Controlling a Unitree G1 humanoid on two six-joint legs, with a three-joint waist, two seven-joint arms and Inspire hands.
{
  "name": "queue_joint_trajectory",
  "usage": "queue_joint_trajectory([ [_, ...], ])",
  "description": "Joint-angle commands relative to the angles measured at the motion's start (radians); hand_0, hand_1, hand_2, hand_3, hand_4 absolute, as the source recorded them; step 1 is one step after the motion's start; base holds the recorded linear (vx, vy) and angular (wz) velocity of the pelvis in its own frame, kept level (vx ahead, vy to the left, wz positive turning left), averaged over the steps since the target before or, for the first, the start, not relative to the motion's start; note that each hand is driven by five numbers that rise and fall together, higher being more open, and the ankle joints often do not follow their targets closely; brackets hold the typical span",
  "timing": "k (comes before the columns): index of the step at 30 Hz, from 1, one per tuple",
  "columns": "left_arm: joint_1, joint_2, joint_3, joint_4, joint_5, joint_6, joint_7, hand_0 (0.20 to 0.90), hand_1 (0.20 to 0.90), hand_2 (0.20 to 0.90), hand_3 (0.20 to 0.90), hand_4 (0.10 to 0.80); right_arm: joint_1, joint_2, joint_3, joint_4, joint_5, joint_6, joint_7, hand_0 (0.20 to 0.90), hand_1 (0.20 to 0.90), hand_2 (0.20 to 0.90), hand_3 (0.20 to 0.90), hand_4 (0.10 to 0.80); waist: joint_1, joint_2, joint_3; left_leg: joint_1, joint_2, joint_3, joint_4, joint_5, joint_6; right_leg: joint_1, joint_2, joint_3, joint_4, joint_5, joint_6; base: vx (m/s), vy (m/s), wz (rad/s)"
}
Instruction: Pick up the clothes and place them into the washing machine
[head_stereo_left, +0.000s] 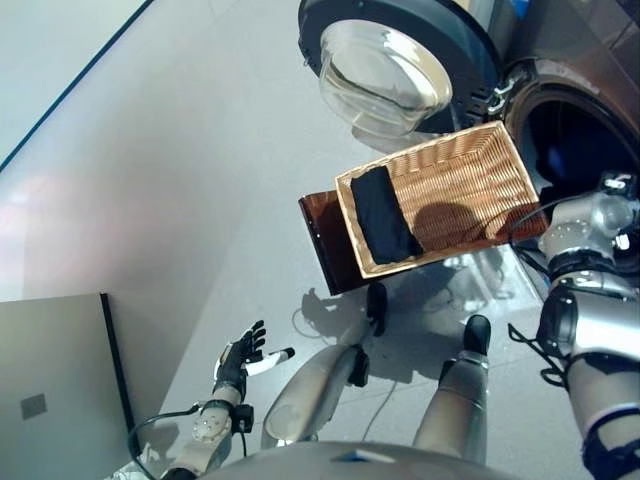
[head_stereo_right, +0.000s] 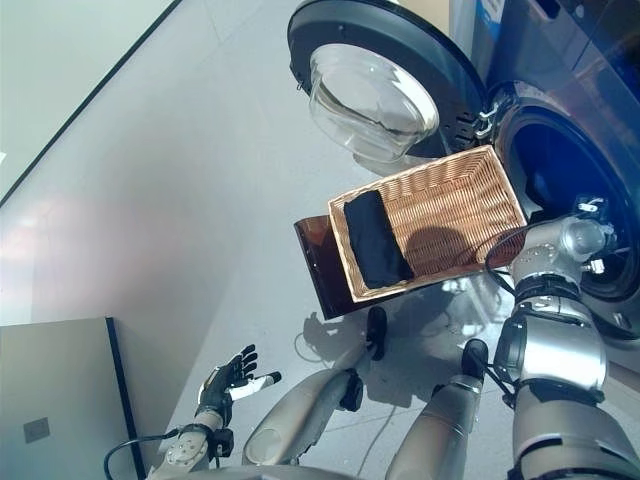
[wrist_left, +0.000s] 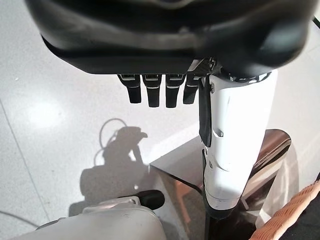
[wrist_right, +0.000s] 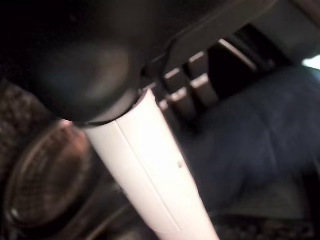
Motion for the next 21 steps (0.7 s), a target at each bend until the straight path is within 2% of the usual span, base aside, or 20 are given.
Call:
queue_joint_trajectory([
  [1,-0.015,0.0,0.017,0.034,-0.027,-0.027,0.01,0.9,0.9,0.9,0.9,0.8,-0.066,-0.109,0.076,-0.024,-0.023,-0.057,0.044,0.9,0.9,0.9,0.9,0.8,-0.009,-0.004,-0.033,-0.007,0.032,0.035,0.123,-0.113,-0.066,0.055,0.029,-0.009,-0.147,0.145,-0.089,0.0,0.0,0.0],
  [5,-0.013,-0.001,0.018,0.04,-0.028,-0.025,0.007,0.9,0.9,0.9,0.9,0.8,-0.051,-0.074,0.081,-0.009,-0.019,-0.054,0.062,0.9,0.9,0.9,0.9,0.8,-0.009,-0.008,-0.032,-0.009,0.035,0.032,0.125,-0.111,-0.066,0.055,0.031,-0.013,-0.142,0.144,-0.092,0.0,0.0,0.0],
  [9,0.0,0.002,0.026,0.052,-0.014,-0.013,0.006,0.9,0.9,0.9,0.9,0.8,-0.042,-0.062,0.124,0.085,-0.084,0.007,0.062,0.9,0.9,0.9,0.9,0.8,-0.005,-0.026,-0.025,-0.007,0.036,0.024,0.135,-0.113,-0.066,0.065,0.033,-0.022,-0.135,0.14,-0.095,-0.02,-0.017,0.02],
  [14,-0.009,0.019,0.05,0.044,0.006,-0.01,0.003,0.9,0.9,0.9,0.9,0.8,-0.037,-0.007,0.229,0.12,-0.168,0.084,0.111,0.9,0.9,0.9,0.9,0.8,-0.008,-0.068,-0.001,-0.008,0.042,0.015,0.147,-0.108,-0.067,0.075,0.037,-0.036,-0.13,0.146,-0.099,-0.04,-0.045,0.0],
  [16,-0.003,0.025,0.06,0.041,0.016,-0.005,0.001,0.9,0.9,0.9,0.9,0.8,-0.033,0.012,0.306,0.154,-0.271,0.128,0.132,0.9,0.9,0.9,0.9,0.8,-0.005,-0.09,0.007,-0.006,0.042,0.011,0.156,-0.113,-0.067,0.085,0.037,-0.043,-0.126,0.143,-0.1,-0.022,-0.044,0.16],
  [17,-0.005,0.037,0.078,0.027,0.029,-0.003,-0.002,0.9,0.9,0.9,0.9,0.8,-0.041,0.037,0.402,0.174,-0.381,0.17,0.144,0.9,0.9,0.9,0.9,0.8,0.001,-0.11,0.015,-0.01,0.045,0.007,0.161,-0.109,-0.068,0.089,0.039,-0.052,-0.126,0.146,-0.104,-0.038,-0.039,0.12],
  [18,-0.004,0.037,0.079,0.027,0.03,-0.003,-0.002,0.9,0.9,0.9,0.9,0.8,-0.042,0.038,0.402,0.173,-0.382,0.171,0.143,0.9,0.9,0.9,0.9,0.8,-0.001,-0.11,0.016,-0.009,0.045,0.006,0.162,-0.109,-0.068,0.09,0.039,-0.053,-0.126,0.145,-0.104,-0.04,-0.044,0.06],
  [21,-0.001,0.045,0.104,0.034,0.04,0.0,0.0,0.9,0.9,0.9,0.9,0.8,-0.025,0.104,0.462,0.159,-0.463,0.193,0.165,0.9,0.9,0.9,0.9,0.8,0.009,-0.148,0.025,-0.012,0.047,-0.008,0.164,-0.103,-0.068,0.098,0.041,-0.069,-0.13,0.15,-0.105,-0.019,-0.035,0.07],
])
